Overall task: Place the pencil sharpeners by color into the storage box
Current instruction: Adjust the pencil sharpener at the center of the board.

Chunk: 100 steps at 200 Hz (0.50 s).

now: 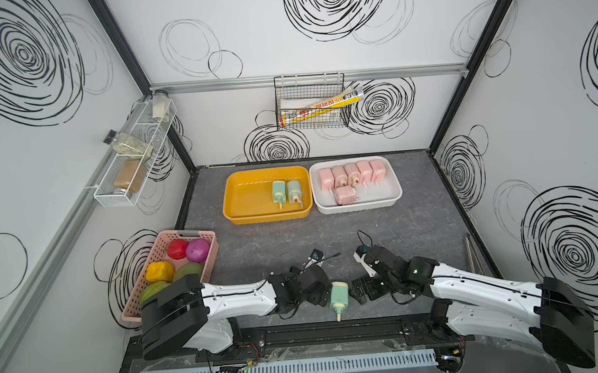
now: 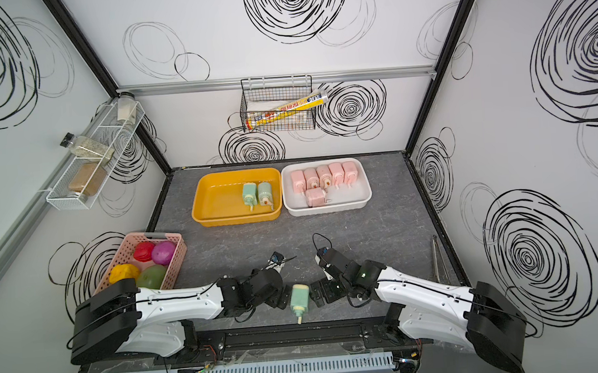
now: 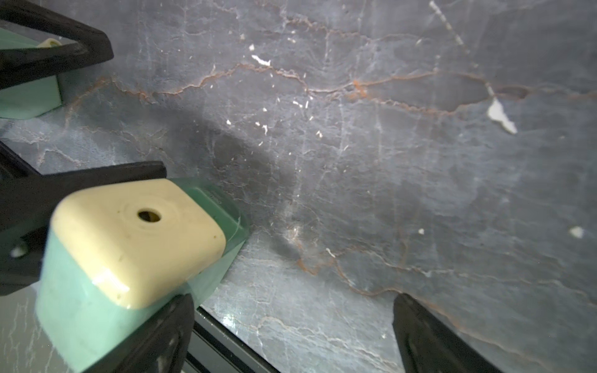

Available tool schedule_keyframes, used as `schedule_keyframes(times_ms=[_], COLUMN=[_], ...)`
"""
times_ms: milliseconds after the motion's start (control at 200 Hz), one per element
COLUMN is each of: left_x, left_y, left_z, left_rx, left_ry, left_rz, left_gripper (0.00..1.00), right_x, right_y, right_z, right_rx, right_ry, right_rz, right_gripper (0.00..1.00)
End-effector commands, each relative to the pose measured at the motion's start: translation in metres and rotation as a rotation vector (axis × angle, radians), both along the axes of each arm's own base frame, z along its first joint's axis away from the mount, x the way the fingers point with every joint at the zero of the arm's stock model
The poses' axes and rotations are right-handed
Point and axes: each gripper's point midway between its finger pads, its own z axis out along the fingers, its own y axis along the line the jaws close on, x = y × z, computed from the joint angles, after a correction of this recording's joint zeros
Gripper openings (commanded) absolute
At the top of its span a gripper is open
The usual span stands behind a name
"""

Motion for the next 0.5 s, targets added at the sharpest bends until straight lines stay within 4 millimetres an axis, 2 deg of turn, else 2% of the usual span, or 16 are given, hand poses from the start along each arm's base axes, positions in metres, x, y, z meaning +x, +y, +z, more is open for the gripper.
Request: schedule_keyframes(times_ms=[0, 160, 300, 390, 495], left_x=[0.012, 0.023, 0.023, 0.010, -0.018], left_y=[-0.012, 0.011, 0.028, 0.021, -0.011], left_z=[0.014, 0.018, 0.047, 0.077, 0.102], left_rx=[-0.052, -0.009, -0.019, -0.076, -0.225], left_ry=[-0.037, -0.057, -0.087, -0.118, -0.099], left_rz=[0.003, 0.067, 0.143, 0.146, 0.064], left_gripper=[0.99, 0.99, 0.99, 0.99, 0.99], right_x=[0.002, 0.012, 0.026, 0.035, 0.043], right_y=[-0.006, -0.014, -0.022, -0.030, -0.038], right_z=[-0.001, 0.007, 0.025, 0.033, 0.035], right_rx=[-0.018, -0.030, -0.016, 0.000, 0.021], right_ry=[-0.018, -0.069, -0.152, -0.192, -0.202], right_rz=[-0.038, -0.089, -0.162, -0.221, -0.275], right_gripper=[1.00, 1.00, 1.00, 1.00, 1.00])
